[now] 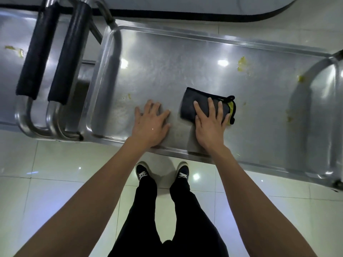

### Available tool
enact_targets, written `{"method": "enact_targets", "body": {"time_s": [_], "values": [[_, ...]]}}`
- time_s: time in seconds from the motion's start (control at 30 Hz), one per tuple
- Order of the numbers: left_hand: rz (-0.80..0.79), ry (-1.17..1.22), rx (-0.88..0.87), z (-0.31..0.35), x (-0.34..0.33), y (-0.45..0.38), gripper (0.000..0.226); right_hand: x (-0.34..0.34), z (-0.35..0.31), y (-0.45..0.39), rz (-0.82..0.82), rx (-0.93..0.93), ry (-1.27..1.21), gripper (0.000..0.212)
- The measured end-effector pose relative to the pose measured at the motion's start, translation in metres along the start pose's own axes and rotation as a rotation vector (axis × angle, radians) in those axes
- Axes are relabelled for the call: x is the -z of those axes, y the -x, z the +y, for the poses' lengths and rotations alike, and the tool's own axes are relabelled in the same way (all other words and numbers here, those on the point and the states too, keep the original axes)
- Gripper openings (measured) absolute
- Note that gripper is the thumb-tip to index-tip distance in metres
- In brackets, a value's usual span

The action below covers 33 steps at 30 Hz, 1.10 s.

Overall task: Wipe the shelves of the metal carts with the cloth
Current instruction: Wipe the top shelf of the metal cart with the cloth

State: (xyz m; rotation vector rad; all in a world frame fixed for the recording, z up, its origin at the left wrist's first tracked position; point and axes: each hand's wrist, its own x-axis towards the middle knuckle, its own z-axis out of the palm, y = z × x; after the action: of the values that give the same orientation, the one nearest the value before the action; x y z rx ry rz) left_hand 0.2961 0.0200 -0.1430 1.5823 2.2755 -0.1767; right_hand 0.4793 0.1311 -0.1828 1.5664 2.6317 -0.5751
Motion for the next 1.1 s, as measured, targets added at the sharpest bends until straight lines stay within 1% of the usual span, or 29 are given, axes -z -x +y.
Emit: {"method": "enact_targets", "body": {"time_s": [0.07, 0.17, 0.27, 0.4, 0.57, 0.63, 0.73, 0.83, 0.97, 1.1], "values": [[0.038, 0.059, 0.027, -0.014, 0.000, 0.012, 0.048, -0.007, -0.016, 0.002, 0.000, 0.030, 0.001, 0.049], [0.105, 0.153, 0.119, -0.048, 0.000, 0.036, 0.043, -0.019, -0.045, 0.001, -0.009, 0.076, 0.019, 0.049], [0.108, 0.207, 0.207, -0.085, 0.000, 0.057, 0.039, -0.034, -0.083, 0.000, -0.012, 0.151, 0.033, 0.049], [0.123, 0.266, 0.264, -0.117, -0.003, 0.076, 0.033, -0.054, -0.136, -0.010, -0.057, 0.238, 0.044, 0.052], [0.140, 0.243, 0.291, -0.139, -0.013, 0.089, 0.039, -0.068, -0.201, -0.036, -0.173, 0.350, 0.054, 0.051], [0.122, 0.237, 0.304, -0.144, -0.020, 0.093, 0.043, -0.071, -0.223, -0.041, -0.188, 0.371, 0.060, 0.050], [0.110, 0.221, 0.274, -0.147, -0.028, 0.096, 0.050, -0.074, -0.248, -0.042, -0.199, 0.415, 0.076, 0.050], [0.163, 0.240, 0.263, -0.147, -0.032, 0.095, 0.048, -0.071, -0.251, -0.040, -0.200, 0.425, 0.065, 0.049], [0.228, 0.210, 0.235, -0.144, -0.034, 0.092, 0.033, -0.066, -0.230, -0.034, -0.165, 0.410, 0.028, 0.046], [0.201, 0.152, 0.164, -0.122, -0.029, 0.084, 0.032, -0.056, -0.186, -0.022, -0.134, 0.359, 0.025, 0.046]]}}
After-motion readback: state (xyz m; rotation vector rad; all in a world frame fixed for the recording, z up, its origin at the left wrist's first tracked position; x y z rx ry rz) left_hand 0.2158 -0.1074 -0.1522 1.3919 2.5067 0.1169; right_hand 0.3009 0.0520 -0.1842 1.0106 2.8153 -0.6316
